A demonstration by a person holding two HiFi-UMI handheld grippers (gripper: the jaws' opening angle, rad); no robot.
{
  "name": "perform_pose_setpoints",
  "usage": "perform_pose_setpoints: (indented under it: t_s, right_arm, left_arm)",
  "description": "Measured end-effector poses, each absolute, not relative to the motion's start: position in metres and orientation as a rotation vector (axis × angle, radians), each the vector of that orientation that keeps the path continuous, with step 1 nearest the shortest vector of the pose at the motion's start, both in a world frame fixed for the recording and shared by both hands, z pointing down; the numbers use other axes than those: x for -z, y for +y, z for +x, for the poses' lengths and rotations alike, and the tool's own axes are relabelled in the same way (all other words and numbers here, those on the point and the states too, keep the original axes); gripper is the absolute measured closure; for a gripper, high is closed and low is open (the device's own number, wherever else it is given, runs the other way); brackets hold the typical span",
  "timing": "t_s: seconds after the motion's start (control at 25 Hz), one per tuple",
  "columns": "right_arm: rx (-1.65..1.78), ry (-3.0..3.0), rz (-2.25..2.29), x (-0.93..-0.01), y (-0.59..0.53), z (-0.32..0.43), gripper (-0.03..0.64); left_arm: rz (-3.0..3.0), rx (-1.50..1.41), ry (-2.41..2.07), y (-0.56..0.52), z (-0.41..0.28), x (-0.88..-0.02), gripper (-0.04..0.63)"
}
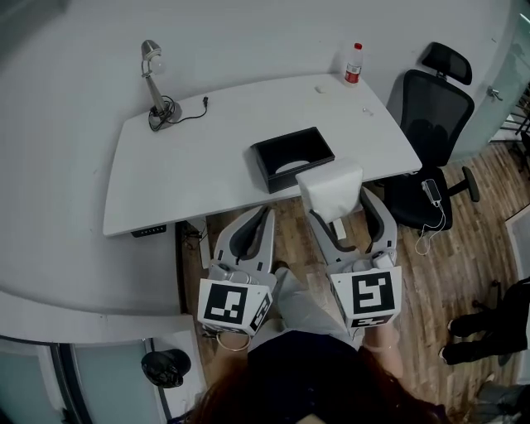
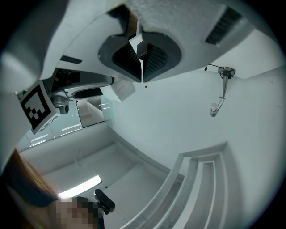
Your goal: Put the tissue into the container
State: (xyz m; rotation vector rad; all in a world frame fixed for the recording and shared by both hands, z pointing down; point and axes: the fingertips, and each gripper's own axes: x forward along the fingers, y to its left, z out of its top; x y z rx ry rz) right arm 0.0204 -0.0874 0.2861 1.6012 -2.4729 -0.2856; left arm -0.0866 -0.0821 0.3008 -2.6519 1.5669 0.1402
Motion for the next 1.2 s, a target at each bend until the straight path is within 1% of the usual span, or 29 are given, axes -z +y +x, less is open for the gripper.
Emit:
perform_pose_setpoints:
  t_s: [1.2]
  right_arm:
    - [0.217,-2.459,1.547,-0.304,-0.211,-0.008,0.244]
  left_arm:
    - [-2.666,-0.116,1.587,-0.212,-0.114,-0.306,0.563]
